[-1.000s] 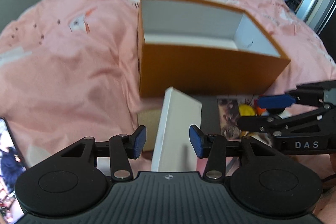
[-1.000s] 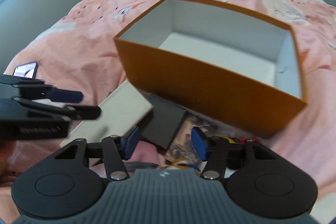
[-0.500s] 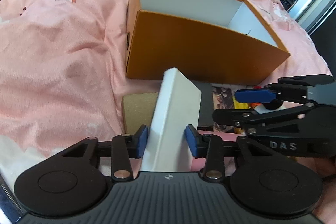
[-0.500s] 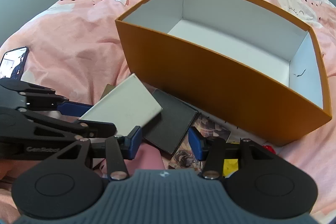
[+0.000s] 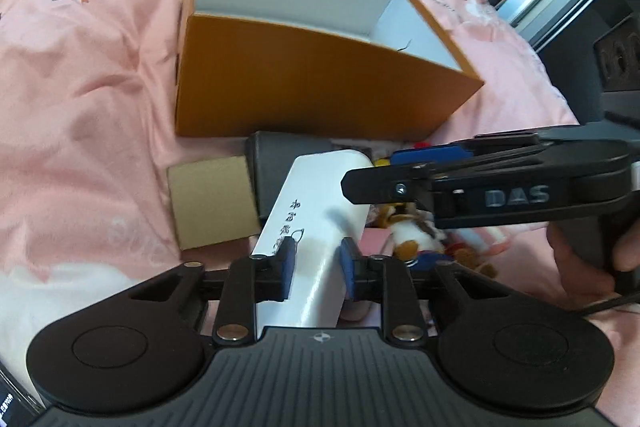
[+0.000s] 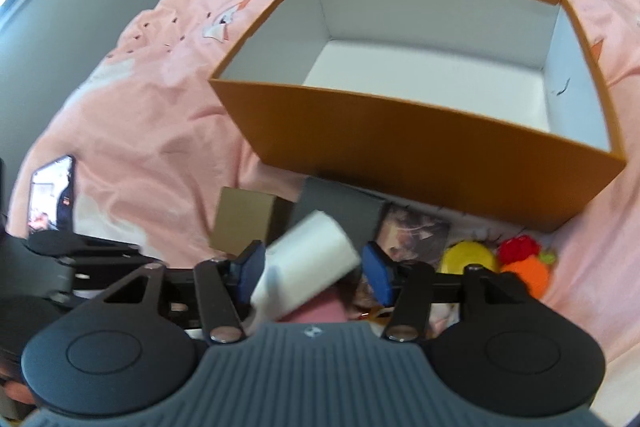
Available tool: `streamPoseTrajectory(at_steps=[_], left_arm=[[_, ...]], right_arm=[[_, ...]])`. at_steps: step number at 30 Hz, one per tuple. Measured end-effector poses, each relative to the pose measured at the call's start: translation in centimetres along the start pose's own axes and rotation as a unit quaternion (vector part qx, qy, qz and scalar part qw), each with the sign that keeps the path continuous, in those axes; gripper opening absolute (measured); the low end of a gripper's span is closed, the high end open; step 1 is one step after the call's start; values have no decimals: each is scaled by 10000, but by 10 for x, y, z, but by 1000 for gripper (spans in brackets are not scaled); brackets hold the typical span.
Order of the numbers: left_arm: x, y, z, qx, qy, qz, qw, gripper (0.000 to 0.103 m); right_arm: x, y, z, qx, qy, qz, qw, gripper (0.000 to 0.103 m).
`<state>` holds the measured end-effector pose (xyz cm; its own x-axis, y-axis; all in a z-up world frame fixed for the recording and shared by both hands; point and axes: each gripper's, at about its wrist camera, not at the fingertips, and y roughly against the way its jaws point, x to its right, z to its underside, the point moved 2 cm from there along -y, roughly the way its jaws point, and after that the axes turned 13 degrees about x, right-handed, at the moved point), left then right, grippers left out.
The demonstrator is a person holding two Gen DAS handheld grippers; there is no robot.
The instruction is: Organize objects
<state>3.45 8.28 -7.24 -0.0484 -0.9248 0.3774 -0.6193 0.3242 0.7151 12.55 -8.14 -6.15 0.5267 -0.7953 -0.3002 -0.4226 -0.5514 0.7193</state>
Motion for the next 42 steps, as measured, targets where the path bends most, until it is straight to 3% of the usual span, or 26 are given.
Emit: streamPoseTrajectory(at_steps=[4, 10, 13, 15, 19, 24, 26, 31, 35, 36, 39, 42], left_arm=[[0, 13, -4, 150, -161, -123, 9997, 29], [-7, 12, -7, 185, -461, -622, 9968, 34], [-2, 17, -6, 522, -927, -1012, 9892, 34], [2, 25, -6, 818, -1501, -1290, 9768, 34], [3, 37, -5, 1055, -2732, -1867, 9377, 34], [-10, 38, 1, 1112, -3762, -2569, 8832, 40], [-17, 37, 2, 1037, -3997, -2693, 8701, 40], [-35, 29, 1, 741, -4021, -2877, 8661, 40], [-34, 33, -8, 1089, -4170, -3118, 8468, 40], [-32, 34, -11, 1175, -4175, -3120, 8453, 40], [-29, 36, -20, 1226, -3975, -2881, 8625, 41], [-24, 33, -22, 1200, -3932, -2661, 8719, 42]], right_arm=[[0, -11, 7, -295, -198, -74, 9993, 66], [12, -33, 18, -724, -892, -254, 9931, 69], [13, -39, 19, -796, -1023, -315, 9911, 71], [10, -41, 20, -829, -944, -317, 9916, 73], [6, -41, 21, -810, -786, -291, 9932, 74], [2, -40, 20, -772, -704, -184, 9944, 76], [-1, -40, 19, -739, -635, -122, 9952, 77], [-2, -44, 19, -732, -575, -79, 9956, 77], [-2, -46, 19, -746, -571, -54, 9956, 77], [-2, -47, 20, -767, -588, -62, 9953, 77], [-1, -51, 23, -883, -649, -188, 9938, 79], [-1, -52, 23, -854, -662, -178, 9940, 76]])
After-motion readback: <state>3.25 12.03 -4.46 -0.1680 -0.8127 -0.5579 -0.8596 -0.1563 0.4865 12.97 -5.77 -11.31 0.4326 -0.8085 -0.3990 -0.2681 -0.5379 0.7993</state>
